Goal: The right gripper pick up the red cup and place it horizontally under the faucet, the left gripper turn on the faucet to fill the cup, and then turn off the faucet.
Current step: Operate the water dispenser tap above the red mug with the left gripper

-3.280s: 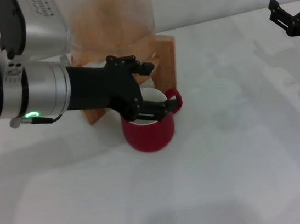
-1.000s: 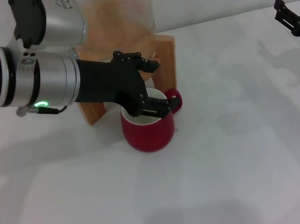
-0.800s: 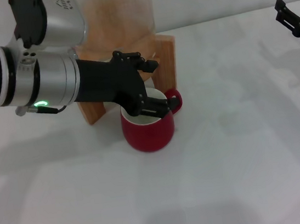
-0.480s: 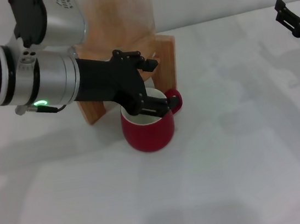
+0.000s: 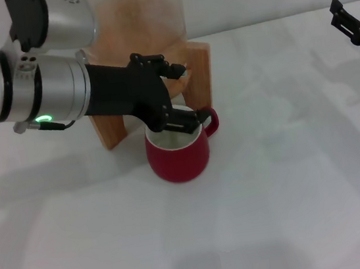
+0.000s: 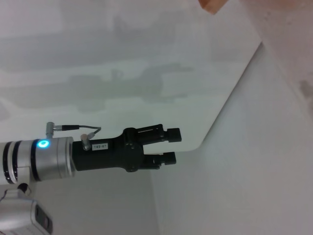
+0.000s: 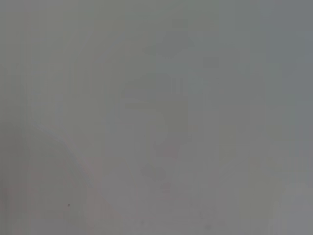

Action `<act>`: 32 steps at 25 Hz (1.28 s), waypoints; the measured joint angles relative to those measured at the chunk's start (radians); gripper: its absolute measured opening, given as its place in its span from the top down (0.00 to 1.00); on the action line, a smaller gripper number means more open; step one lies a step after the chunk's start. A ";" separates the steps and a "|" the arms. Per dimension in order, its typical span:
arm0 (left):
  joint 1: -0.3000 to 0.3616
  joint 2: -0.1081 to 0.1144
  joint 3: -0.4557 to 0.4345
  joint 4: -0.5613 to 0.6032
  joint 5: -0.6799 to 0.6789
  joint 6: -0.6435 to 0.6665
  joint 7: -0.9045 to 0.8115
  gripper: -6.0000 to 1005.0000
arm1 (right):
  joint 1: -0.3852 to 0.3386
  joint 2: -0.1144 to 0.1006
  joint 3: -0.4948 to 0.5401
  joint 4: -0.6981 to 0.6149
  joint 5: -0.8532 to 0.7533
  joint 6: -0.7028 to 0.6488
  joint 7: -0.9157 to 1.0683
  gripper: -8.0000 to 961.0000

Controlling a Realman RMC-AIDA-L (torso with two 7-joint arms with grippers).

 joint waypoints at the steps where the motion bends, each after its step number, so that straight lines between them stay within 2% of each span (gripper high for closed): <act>1: 0.000 0.000 -0.002 0.000 0.000 0.000 0.001 0.12 | 0.000 0.000 0.000 0.000 0.000 0.000 0.000 0.10; 32: 0.000 -0.005 0.008 -0.004 -0.008 0.008 -0.007 0.12 | -0.012 0.002 -0.005 0.012 0.000 -0.029 0.004 0.10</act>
